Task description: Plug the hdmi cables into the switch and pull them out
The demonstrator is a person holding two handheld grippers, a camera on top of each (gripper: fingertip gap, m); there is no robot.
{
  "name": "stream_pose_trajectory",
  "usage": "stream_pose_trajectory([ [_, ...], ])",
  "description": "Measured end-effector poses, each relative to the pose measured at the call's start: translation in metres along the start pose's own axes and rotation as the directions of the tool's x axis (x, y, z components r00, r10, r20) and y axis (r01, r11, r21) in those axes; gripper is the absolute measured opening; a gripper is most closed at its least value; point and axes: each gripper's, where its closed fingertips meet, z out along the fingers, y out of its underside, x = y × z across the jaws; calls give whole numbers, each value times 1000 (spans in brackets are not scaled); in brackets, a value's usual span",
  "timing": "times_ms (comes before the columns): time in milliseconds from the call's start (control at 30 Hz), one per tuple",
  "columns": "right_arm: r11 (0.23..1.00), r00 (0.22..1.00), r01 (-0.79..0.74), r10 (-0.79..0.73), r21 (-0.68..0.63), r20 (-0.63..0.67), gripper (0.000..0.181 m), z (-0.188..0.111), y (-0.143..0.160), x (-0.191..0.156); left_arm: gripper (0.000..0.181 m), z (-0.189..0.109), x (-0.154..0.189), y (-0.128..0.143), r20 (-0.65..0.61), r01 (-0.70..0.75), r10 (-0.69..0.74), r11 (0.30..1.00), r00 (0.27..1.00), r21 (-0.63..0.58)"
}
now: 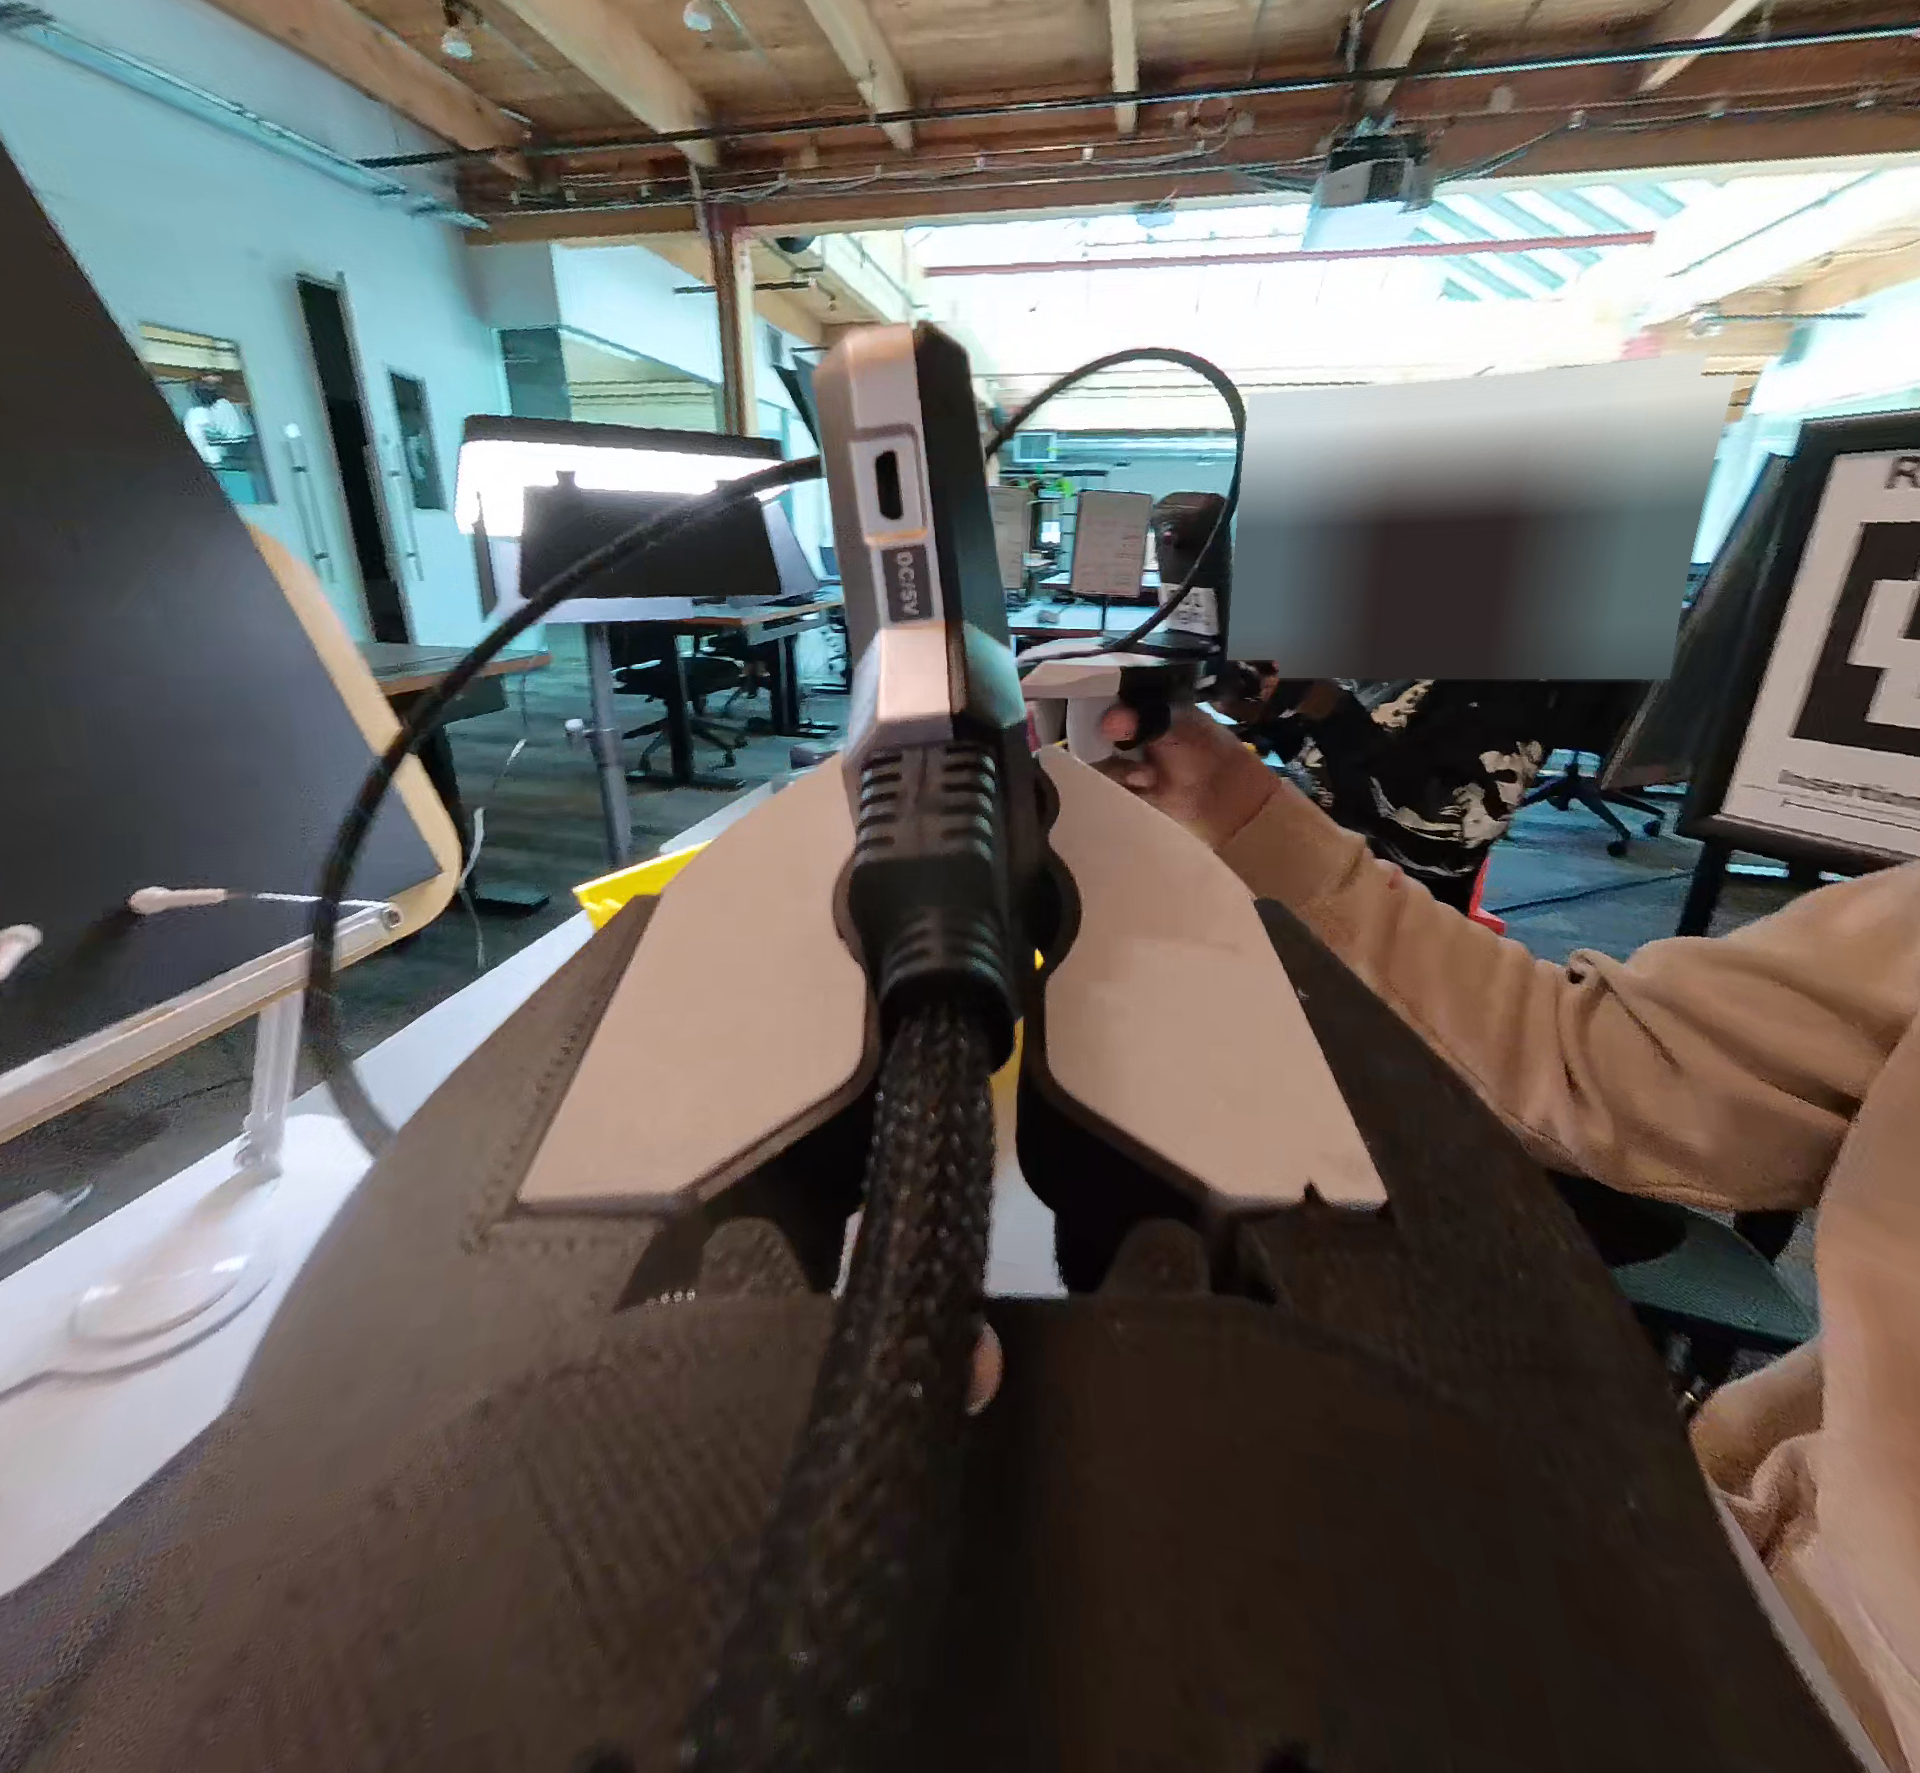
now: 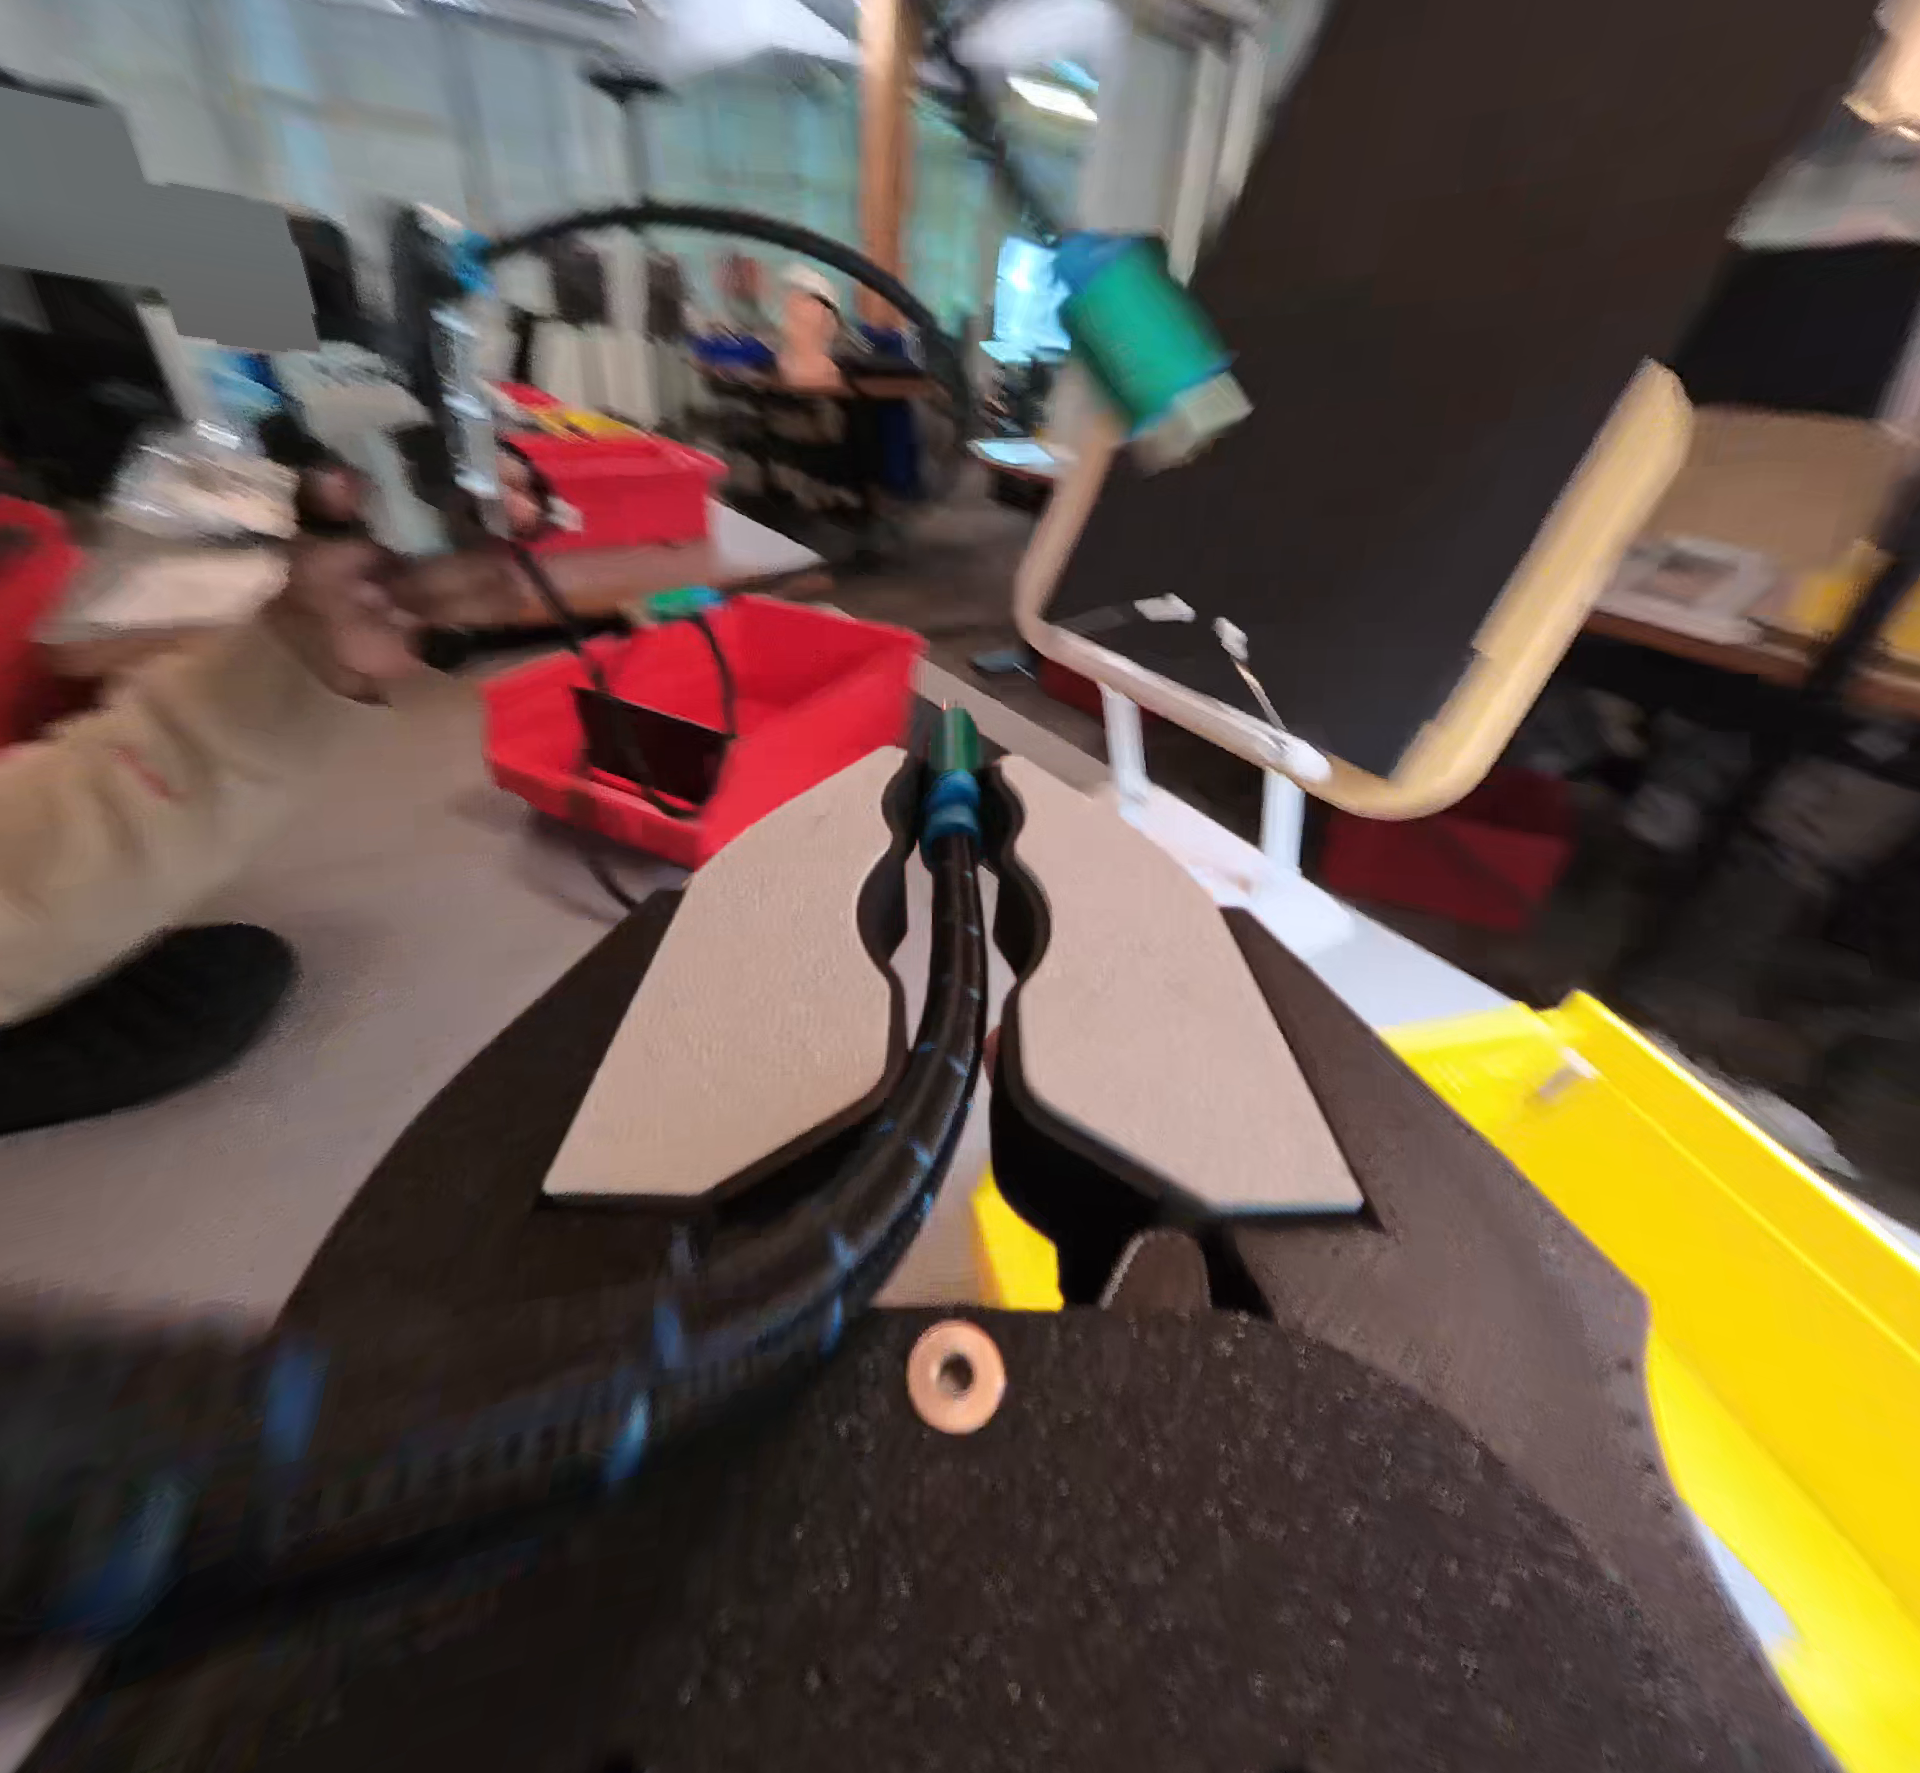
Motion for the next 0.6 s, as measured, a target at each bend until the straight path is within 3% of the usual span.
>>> stream_pose_trajectory([
  [100,971,971,-46,-12,-233,-239,11,-15,35,39,24,-3,-2,-3,7,24,-24,1000,1000,17],
  [167,907,910,-45,-136,-420,-392,11,-31,61,67,24,-4,-2,-5,8,32,-32,999,999,24],
  [233,833,861,-80,-219,-547,-459,12,-46,80,82,24,-6,-4,-5,19,28,-28,999,999,19],
  [333,715,837,-167,-261,-679,-481,12,-64,108,89,24,-8,-6,-5,22,33,-34,999,999,21],
  [467,522,890,-251,-207,-815,-407,11,-77,153,75,24,-9,-7,-3,22,47,-48,999,999,18],
  [600,463,898,-301,-158,-834,-411,12,-80,168,71,25,-6,-6,0,10,54,-54,999,998,0],
])
